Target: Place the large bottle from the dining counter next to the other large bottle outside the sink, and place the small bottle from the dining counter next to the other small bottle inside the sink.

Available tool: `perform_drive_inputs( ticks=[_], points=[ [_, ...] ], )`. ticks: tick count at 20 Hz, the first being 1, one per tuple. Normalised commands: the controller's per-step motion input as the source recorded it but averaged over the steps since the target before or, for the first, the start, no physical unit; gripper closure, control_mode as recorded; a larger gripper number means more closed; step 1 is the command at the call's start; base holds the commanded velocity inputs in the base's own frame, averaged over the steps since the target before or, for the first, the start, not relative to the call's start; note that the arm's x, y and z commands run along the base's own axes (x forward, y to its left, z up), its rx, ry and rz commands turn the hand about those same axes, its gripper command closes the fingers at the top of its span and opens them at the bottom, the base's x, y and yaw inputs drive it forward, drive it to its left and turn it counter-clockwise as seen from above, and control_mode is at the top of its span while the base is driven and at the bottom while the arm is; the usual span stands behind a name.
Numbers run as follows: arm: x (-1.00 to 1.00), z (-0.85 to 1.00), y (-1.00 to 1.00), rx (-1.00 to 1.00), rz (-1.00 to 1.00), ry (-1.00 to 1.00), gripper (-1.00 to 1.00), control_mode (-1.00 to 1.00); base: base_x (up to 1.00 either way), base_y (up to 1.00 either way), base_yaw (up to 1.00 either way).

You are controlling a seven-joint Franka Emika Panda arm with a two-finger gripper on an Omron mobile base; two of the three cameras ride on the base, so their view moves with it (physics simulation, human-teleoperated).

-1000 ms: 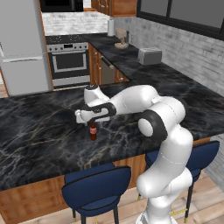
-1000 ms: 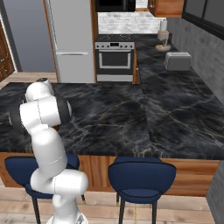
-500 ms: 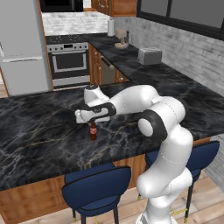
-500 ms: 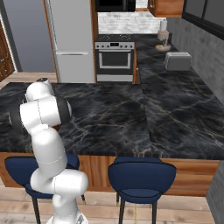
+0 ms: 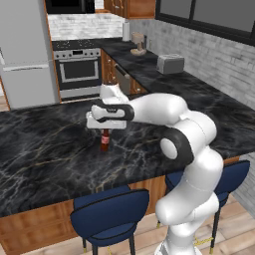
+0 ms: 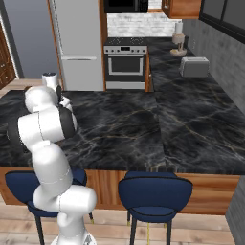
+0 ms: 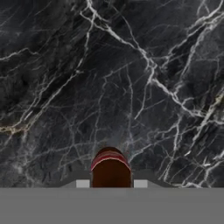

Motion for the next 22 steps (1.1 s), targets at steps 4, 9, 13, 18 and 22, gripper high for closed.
perform_drive_inputs(
  ticks=[4, 9, 13, 18, 22],
  points=[
    [-0.33, 0.81, -0.19, 0.1, 0.0, 0.18, 1.0, -1.0, 0.0, 0.0, 0.0],
    [-0.72, 0.42, -0.63, 0.0, 0.0, 0.11, 1.0, -1.0, 0.0, 0.0, 0.0],
    [-0.6, 0.27, -0.69, 0.0, 0.01, 0.03, 1.0, -1.0, 0.0, 0.0, 0.0],
    [-0.78, 0.24, -0.38, -0.02, 0.0, -0.15, 1.0, -1.0, 0.0, 0.0, 0.0],
    [-0.79, 0.0, -0.18, -0.14, 0.01, -0.16, 1.0, -1.0, 0.0, 0.0, 0.0]
  ],
)
